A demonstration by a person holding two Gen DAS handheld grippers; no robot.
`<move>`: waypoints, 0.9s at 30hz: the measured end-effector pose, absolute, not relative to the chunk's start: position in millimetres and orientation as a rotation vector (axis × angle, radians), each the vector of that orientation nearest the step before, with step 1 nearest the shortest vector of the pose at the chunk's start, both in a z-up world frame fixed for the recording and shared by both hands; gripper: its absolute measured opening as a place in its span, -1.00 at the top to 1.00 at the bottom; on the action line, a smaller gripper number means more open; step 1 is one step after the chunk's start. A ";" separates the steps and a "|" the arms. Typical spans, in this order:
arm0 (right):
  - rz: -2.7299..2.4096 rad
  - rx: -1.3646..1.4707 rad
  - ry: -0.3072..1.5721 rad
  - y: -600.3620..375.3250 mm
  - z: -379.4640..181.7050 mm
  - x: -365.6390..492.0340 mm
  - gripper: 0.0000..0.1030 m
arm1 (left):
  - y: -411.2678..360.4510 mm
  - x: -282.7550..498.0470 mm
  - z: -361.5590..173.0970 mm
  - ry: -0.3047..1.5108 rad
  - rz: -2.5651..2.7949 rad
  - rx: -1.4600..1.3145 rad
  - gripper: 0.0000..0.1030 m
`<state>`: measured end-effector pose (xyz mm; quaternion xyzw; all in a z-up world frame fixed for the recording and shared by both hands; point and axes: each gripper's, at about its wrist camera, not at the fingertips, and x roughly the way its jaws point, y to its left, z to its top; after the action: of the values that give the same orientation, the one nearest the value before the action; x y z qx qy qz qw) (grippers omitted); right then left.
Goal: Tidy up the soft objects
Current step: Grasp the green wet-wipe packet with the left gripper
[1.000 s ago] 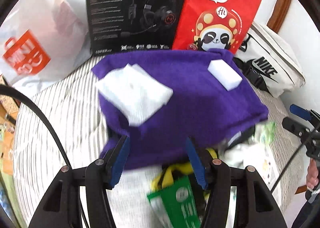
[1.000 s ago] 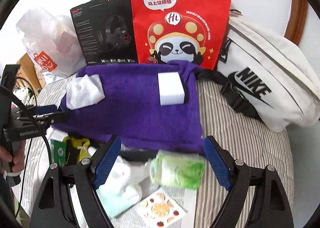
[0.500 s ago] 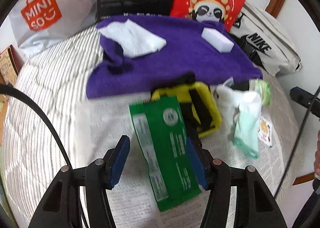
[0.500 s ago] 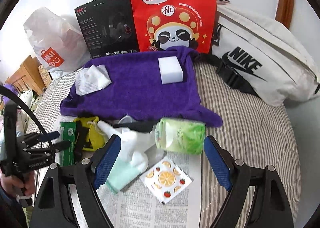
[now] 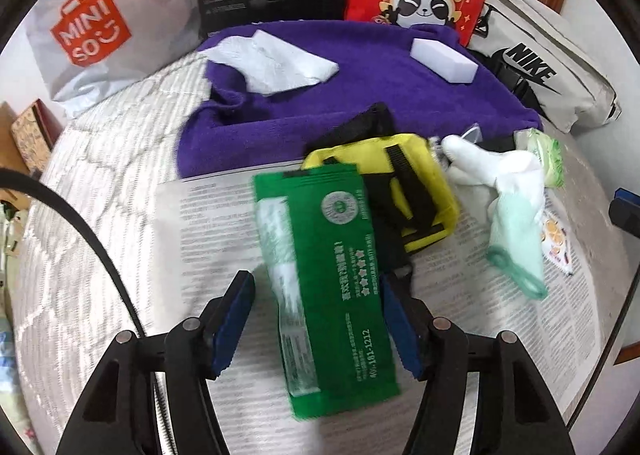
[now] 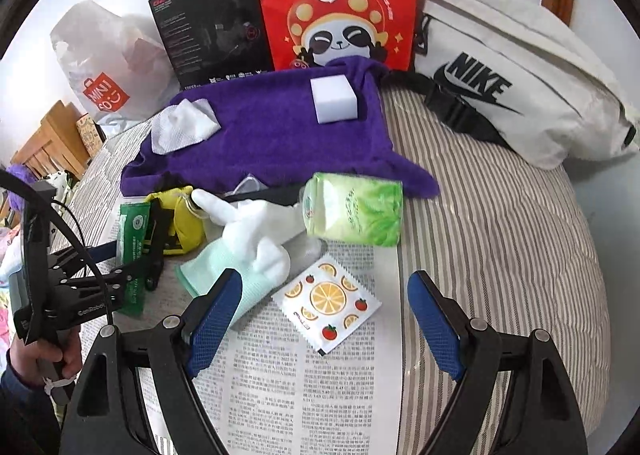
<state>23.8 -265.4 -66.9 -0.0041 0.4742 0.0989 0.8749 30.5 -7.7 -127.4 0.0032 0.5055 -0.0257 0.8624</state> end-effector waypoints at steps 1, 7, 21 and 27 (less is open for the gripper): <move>0.205 -0.005 0.993 -266.4 -68.1 23.7 -0.64 | -3.4 28.6 -127.0 1.063 -0.043 0.014 -0.21; 0.212 0.013 0.993 -269.9 -70.9 22.0 -0.64 | 22.4 21.0 -129.4 1.058 -0.038 -0.039 -0.21; 0.206 -0.001 1.017 -268.8 -79.1 20.2 -0.64 | 26.4 17.6 -126.2 0.979 -0.093 -0.030 0.31; 0.213 -0.008 1.020 -271.7 -84.2 23.0 -0.64 | 31.1 18.6 -130.7 0.983 -0.073 -0.032 0.32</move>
<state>23.0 -271.7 -84.2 -0.0037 0.4874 0.1018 0.8672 18.6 31.1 -130.7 -0.0151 0.4716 -0.0350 0.8810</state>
